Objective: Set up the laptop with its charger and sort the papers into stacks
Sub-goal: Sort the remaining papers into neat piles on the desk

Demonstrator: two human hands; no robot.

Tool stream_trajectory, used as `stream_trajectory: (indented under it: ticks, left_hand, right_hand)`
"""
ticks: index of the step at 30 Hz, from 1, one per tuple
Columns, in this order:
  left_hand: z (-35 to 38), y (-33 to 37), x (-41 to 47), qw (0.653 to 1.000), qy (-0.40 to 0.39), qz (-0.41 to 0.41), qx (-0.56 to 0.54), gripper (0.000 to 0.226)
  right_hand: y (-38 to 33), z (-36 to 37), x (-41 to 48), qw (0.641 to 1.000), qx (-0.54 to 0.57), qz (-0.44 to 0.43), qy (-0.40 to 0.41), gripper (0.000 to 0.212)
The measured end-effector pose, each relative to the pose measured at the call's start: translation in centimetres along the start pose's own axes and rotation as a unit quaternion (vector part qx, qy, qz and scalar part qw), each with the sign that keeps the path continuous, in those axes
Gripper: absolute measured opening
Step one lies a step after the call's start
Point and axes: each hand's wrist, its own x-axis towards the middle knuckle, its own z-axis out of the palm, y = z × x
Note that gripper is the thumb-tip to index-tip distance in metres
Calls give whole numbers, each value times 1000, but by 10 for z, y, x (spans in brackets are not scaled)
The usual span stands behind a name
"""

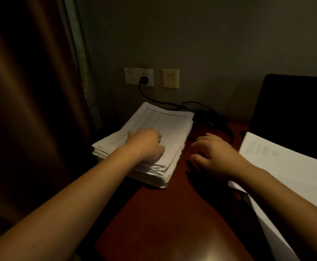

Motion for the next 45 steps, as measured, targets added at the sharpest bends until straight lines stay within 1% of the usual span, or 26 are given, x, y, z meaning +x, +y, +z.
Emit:
stream_trajectory:
  ticks: [2,4,6,8,10,12,13,15,18,20,22,23,24,26,28,30,32,35,36,37,40,41,42,43,44,45]
  left_hand:
    - [1,34,-10,992,43,104,-50,55]
    - [4,72,-22,975,49,190,-105,55]
    - [14,108,-30,965,37,220,-139,54]
    - [30,137,-31,956,8,222,-191,54]
    - [43,158,-29,942,-30,200,-268,58]
    - [47,174,-24,921,-43,151,-355,63]
    - [48,181,-22,907,-44,122,-401,64]
    - [49,192,-17,866,-64,62,-493,71]
    - [52,201,-16,806,-65,-14,-588,82]
    - [56,204,-20,781,-59,-49,-620,84]
    - [58,203,-23,755,-72,-65,-649,80]
    - [60,201,-23,744,-76,-61,-662,71]
    - [61,200,-24,739,-75,-52,-667,57]
    - [61,200,-27,743,-72,-43,-664,30]
    - [62,200,-28,732,-90,-34,-674,19]
    - [63,201,-29,718,-111,-11,-687,20]
    - [64,201,-28,715,-94,12,-693,24]
    - [59,198,-31,723,-51,66,-686,24]
    - [57,195,-31,721,-48,87,-686,23]
    - [55,194,-32,721,-51,113,-682,23]
    - [52,192,-34,733,-66,173,-654,27]
    - [52,192,-34,738,-70,181,-646,26]
    - [52,191,-34,743,-71,185,-639,24]
    - [51,191,-35,747,-69,186,-634,23]
    - [52,190,-34,750,-64,181,-633,20]
    - [52,189,-33,753,-55,174,-632,18]
  right_hand:
    - [22,-14,-27,999,-15,30,36,39]
    - [47,-27,-60,995,-28,74,58,37]
    - [77,-38,-95,990,-32,130,52,35]
    - [108,-49,-127,981,-16,191,36,34]
    - [136,-58,-154,971,7,239,21,35]
    - [152,-65,-177,961,9,277,-17,39]
    - [159,-67,-185,957,0,289,-37,44]
    - [167,-65,-197,953,-27,296,-58,57]
    - [167,-47,-206,953,-66,293,-22,66]
    - [165,-27,-207,957,-75,278,24,65]
    - [164,-14,-206,963,-36,260,61,64]
    - [165,-11,-206,965,-12,253,72,63]
    - [166,-10,-206,967,9,245,76,62]
    - [166,-13,-205,972,46,219,76,60]
    - [163,-15,-205,975,77,196,73,56]
    - [164,-16,-207,972,101,190,94,55]
    - [169,-18,-210,958,126,205,156,59]
    - [178,-28,-217,923,173,245,243,76]
    - [180,-32,-217,923,160,240,256,82]
    - [181,-36,-215,931,127,226,256,89]
    - [183,-57,-200,964,32,175,200,112]
    - [184,-67,-194,971,23,167,166,117]
    - [183,-77,-188,976,39,168,131,119]
    - [183,-85,-185,977,79,171,96,115]
    - [183,-90,-183,975,124,172,62,104]
    - [184,-93,-183,972,151,174,43,86]
